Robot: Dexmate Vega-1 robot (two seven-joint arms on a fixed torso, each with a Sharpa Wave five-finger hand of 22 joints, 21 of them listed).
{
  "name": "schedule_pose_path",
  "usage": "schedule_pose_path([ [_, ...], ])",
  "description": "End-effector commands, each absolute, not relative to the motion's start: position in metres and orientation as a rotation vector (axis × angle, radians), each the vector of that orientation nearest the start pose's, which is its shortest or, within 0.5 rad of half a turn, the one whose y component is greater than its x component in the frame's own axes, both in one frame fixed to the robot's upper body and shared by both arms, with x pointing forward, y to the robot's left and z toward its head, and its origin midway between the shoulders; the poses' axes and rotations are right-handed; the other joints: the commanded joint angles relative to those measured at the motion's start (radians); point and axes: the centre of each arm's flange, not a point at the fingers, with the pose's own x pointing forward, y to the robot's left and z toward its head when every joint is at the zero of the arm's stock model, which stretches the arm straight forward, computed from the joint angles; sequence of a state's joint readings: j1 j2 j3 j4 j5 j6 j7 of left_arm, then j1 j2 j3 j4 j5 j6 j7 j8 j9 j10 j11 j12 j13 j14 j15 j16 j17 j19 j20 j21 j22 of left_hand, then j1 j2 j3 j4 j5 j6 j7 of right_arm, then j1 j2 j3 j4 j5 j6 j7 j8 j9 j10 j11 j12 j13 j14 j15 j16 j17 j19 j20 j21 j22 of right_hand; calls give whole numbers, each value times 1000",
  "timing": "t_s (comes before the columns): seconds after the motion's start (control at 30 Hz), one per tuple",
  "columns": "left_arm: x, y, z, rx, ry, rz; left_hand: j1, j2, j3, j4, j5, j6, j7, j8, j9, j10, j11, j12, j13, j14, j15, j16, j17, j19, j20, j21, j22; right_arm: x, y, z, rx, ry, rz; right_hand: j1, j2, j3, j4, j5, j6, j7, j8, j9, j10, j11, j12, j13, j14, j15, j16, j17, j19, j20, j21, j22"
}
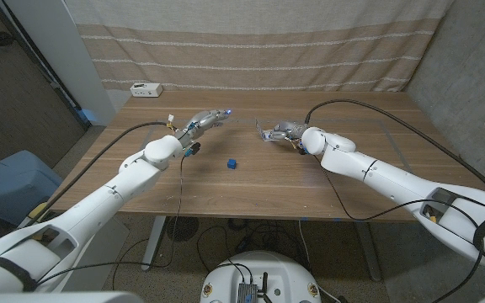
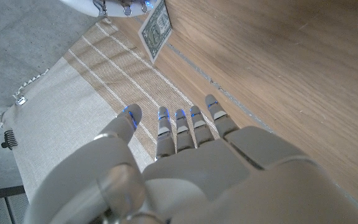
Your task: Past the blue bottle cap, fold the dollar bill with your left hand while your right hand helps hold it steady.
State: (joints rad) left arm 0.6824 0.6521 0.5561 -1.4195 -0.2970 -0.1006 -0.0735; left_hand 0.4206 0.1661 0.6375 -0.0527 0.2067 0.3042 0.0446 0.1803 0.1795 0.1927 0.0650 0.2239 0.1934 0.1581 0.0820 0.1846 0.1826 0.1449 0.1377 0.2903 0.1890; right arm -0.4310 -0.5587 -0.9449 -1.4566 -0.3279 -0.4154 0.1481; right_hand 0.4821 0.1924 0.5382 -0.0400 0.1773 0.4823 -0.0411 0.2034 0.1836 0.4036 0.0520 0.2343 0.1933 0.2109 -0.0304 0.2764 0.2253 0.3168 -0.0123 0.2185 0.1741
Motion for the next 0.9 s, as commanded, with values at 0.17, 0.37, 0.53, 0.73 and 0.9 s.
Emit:
schedule_pose_path([
  [0.17,663,210,32,670,-529,-416,-10,7,13,6,-2,21,22,10,5,27,5,5,3,11,-13,5,-3,25,-39,6,2,679,-141,2,-1317,-306,196,10,1,0,6,0,4,6,-3,3,8,4,-2,2,11,0,7,3,13,4,4,5],
  [0.37,665,204,34,708,-520,-423,-14,8,16,9,-3,22,22,10,5,25,12,2,4,8,-8,3,-3,14,-17,0,2,679,-141,2,-1314,-309,198,11,1,0,6,0,5,6,-4,3,11,2,-2,2,12,1,7,4,13,4,4,5],
  [0.53,667,200,34,733,-508,-430,-17,6,15,11,-3,23,22,10,5,26,9,2,4,6,-8,3,-3,14,-17,-1,2,679,-141,2,-1312,-311,200,11,1,0,6,0,6,7,-4,3,11,4,-2,2,12,1,7,4,14,4,3,5],
  [0.73,670,196,35,760,-491,-440,-21,5,16,13,-4,31,24,12,5,41,8,7,4,13,-8,5,-3,15,-17,-2,2,680,-141,2,-1309,-313,202,12,1,0,7,0,6,8,-5,3,11,3,-3,2,13,1,7,4,15,5,3,5],
  [0.9,672,191,36,783,-486,-449,-26,4,17,16,-5,37,24,13,5,56,7,11,4,17,-5,6,-3,9,3,-6,2,680,-141,2,-1308,-313,200,12,1,-1,7,0,7,7,-5,3,12,4,-3,2,14,1,7,4,15,5,3,5],
])
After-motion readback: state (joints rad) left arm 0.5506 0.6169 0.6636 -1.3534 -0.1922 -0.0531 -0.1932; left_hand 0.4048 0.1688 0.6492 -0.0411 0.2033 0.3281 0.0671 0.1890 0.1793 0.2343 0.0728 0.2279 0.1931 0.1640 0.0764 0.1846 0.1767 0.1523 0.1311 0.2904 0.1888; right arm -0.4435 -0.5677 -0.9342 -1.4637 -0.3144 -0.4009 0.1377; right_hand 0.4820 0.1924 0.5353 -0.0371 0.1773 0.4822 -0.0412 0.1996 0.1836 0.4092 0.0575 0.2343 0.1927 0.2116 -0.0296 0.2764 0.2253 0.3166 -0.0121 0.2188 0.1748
